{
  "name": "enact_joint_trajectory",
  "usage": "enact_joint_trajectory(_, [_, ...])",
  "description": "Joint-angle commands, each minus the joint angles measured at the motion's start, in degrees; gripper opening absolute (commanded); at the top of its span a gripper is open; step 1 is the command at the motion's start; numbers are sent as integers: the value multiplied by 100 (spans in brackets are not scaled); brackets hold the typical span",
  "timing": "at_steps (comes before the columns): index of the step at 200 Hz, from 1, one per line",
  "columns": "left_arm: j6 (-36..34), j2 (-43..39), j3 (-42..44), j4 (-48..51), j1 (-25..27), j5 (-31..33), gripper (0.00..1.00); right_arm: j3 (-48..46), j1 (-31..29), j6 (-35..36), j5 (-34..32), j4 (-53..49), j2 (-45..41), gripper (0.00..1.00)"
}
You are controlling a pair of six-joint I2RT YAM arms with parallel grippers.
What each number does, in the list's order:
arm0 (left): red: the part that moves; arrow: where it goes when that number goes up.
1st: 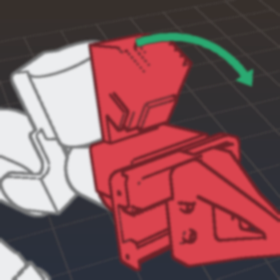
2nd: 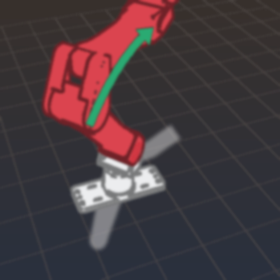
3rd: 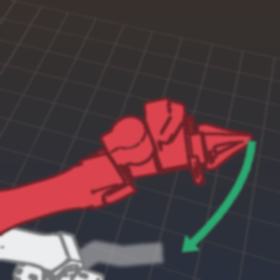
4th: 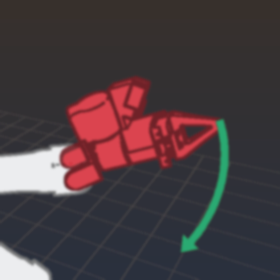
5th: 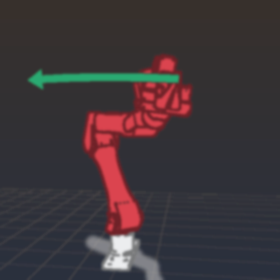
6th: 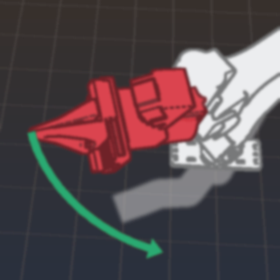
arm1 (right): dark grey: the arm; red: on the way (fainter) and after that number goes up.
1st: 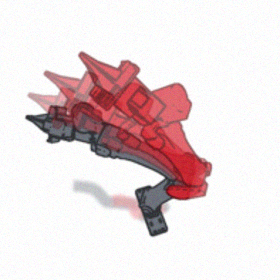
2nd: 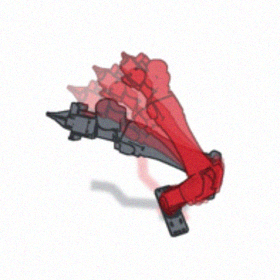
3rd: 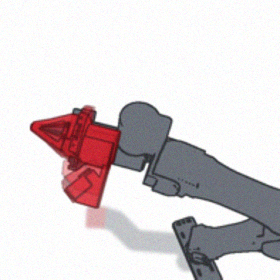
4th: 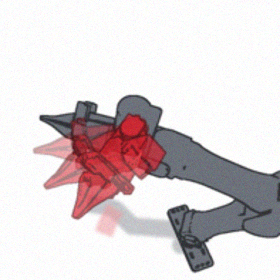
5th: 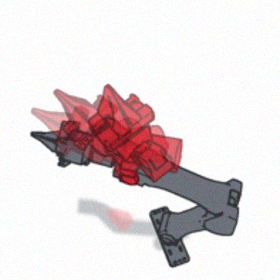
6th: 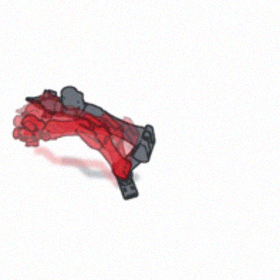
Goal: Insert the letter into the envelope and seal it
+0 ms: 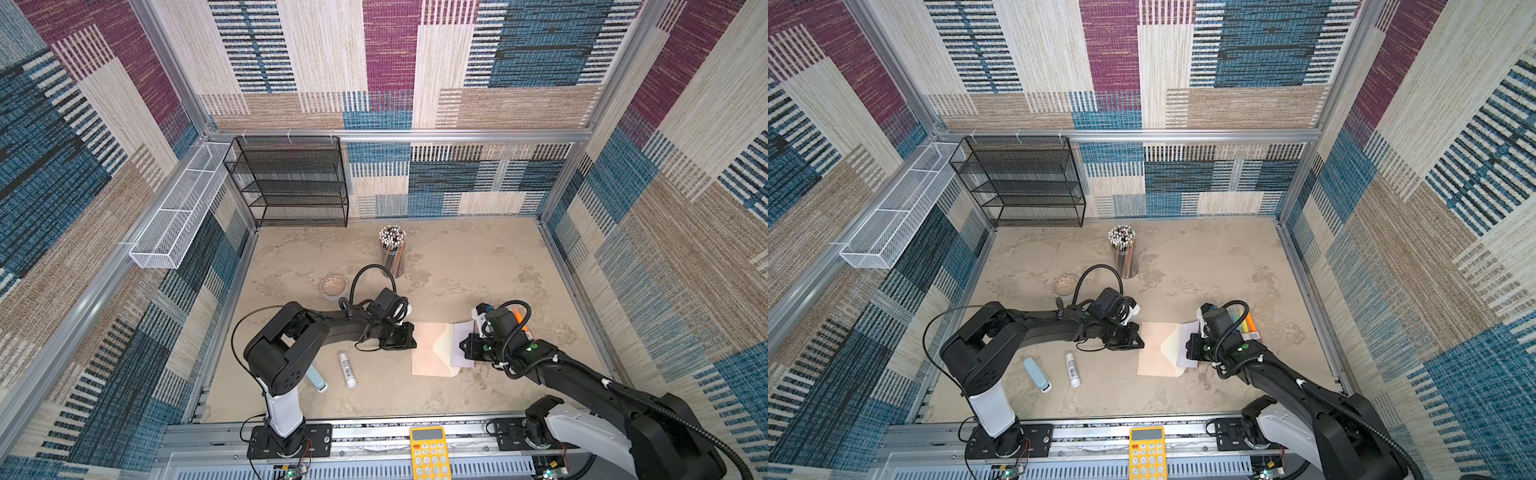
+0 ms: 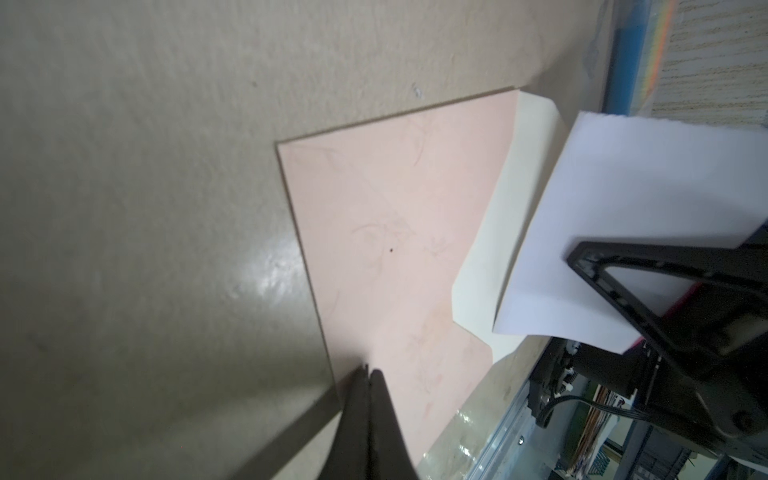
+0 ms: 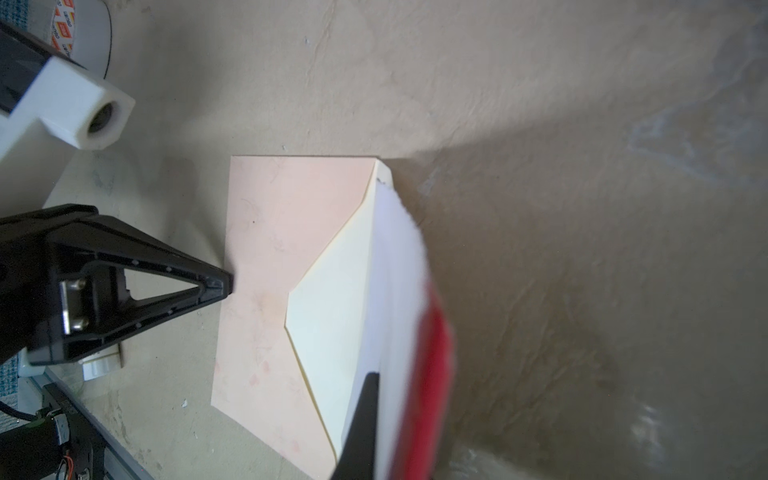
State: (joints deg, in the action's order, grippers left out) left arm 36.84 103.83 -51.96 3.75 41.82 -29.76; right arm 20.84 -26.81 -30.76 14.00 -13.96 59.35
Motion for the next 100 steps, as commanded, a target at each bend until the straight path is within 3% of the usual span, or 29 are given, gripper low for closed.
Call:
enact_joint_trajectory(1, [-192,66,32,216,-40,215,4,-62,-56,79,94,303,-42,0])
enact_joint_trajectory(100, [-286,58,72,238,-165,153,4,-56,-562,233,-321,449,220,0])
